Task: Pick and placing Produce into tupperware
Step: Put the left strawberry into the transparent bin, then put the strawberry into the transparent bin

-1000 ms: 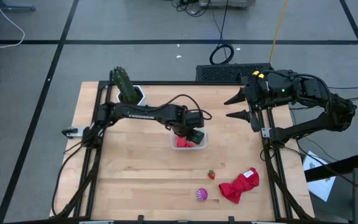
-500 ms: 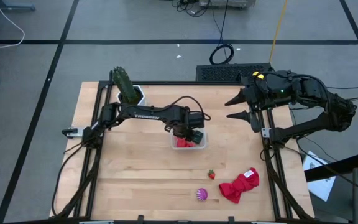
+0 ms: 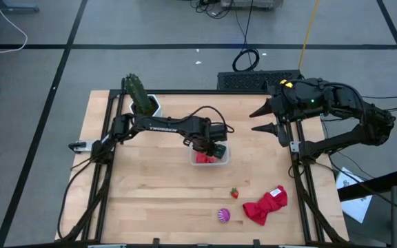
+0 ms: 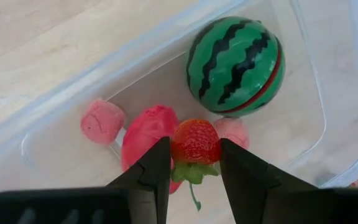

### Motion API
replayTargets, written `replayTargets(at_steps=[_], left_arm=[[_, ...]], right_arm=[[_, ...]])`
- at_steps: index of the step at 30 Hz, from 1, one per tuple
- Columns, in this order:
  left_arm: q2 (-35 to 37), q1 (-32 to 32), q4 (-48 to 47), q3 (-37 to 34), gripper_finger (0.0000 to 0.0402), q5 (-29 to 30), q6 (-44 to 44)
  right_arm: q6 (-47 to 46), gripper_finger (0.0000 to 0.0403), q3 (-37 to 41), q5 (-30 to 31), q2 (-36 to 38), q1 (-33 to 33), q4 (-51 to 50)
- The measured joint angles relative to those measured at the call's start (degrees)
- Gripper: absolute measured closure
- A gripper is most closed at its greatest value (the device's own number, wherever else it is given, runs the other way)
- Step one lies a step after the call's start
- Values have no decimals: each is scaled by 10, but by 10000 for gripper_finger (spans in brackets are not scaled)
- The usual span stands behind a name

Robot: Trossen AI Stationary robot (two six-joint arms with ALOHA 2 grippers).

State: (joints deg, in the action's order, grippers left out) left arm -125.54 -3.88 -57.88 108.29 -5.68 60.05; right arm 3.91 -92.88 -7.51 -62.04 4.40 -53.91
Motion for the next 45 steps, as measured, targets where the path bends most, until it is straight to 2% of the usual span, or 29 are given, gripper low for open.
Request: replayTargets(at_steps=[7,16,28,32,35,39,43,45], left_arm=[[0,-3,13,0,284,11,-5],[0,-7,13,0,279,-3,-28],[7,-7,13,0,185,17,-36],[46,-5,11,0,168,31,-41],[99,5,10,0,163,69,-41],[190,42,7,0,166,163,-34],[284,111,9,2,166,277,-28],[319,157,5,2,164,334,-30]], right_arm=[[0,206,0,0,0,0,-14],[0,206,0,0,0,0,-13],[0,206,0,0,0,0,-13],[0,206,0,0,0,0,-13],[2,206,0,0,0,0,-15],[3,206,0,-1,0,0,-28],[9,206,0,-4,0,-13,-43],[19,206,0,-31,0,-28,-51]])
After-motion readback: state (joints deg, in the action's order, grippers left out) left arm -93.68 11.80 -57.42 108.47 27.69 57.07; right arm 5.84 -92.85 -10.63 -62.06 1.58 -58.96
